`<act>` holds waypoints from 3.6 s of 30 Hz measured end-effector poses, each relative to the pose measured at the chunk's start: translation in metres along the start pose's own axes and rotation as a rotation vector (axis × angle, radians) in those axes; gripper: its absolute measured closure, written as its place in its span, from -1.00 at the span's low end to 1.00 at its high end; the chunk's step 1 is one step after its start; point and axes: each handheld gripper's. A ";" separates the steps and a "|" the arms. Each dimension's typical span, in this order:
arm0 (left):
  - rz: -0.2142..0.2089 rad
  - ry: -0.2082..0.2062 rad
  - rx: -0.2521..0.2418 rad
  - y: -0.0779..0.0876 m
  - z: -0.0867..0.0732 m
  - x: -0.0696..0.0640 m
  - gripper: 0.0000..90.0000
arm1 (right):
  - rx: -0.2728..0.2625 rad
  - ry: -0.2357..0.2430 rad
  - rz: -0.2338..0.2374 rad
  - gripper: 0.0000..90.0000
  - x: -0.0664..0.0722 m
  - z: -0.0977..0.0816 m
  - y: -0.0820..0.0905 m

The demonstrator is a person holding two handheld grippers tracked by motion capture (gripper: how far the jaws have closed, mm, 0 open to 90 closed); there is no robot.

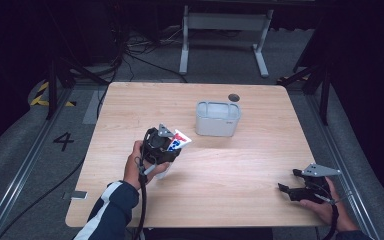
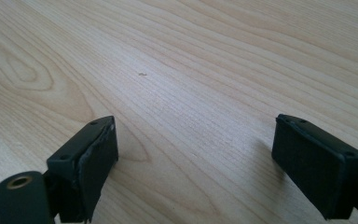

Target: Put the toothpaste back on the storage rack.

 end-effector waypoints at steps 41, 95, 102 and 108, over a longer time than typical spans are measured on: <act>-0.042 -0.028 -0.238 0.002 0.066 0.003 0.45 | 0.000 0.000 0.000 -0.68 0.000 0.000 0.000; -0.062 -0.019 -0.381 -0.034 0.153 0.008 0.45 | -0.001 0.005 0.002 -0.67 0.000 -0.001 0.001; -0.069 -0.020 -0.411 -0.044 0.161 0.007 0.45 | -0.001 0.006 0.003 -0.68 0.000 -0.001 0.001; -0.069 -0.013 -0.426 -0.050 0.167 0.008 0.45 | -0.002 0.002 0.005 -0.68 0.000 -0.001 0.001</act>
Point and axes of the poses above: each handheld gripper's, and its own axes: y roughly backward along the jaws, z roughly out of its top, x roughly to its left, and after that the axes turned 1 degree about -y, right-handed
